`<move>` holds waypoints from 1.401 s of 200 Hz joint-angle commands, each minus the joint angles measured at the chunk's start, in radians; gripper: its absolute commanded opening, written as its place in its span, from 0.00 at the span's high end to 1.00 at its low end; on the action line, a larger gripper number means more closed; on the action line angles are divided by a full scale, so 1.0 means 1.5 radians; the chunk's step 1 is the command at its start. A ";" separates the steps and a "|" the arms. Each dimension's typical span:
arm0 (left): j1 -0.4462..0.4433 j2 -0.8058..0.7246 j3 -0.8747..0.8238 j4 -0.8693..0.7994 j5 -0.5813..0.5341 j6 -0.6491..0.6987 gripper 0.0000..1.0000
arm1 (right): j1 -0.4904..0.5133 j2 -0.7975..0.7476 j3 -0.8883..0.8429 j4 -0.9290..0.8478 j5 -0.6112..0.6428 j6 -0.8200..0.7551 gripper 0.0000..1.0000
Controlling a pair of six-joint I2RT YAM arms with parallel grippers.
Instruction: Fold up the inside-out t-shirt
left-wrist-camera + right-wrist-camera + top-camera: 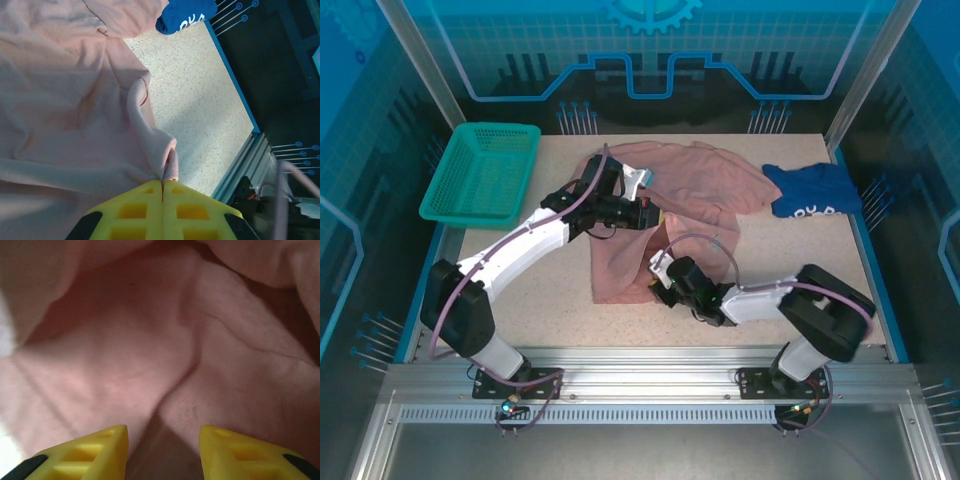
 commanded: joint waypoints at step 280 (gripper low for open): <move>-0.146 -0.034 0.360 -0.098 0.100 0.019 1.00 | -0.187 0.234 0.455 -0.313 0.118 0.155 0.19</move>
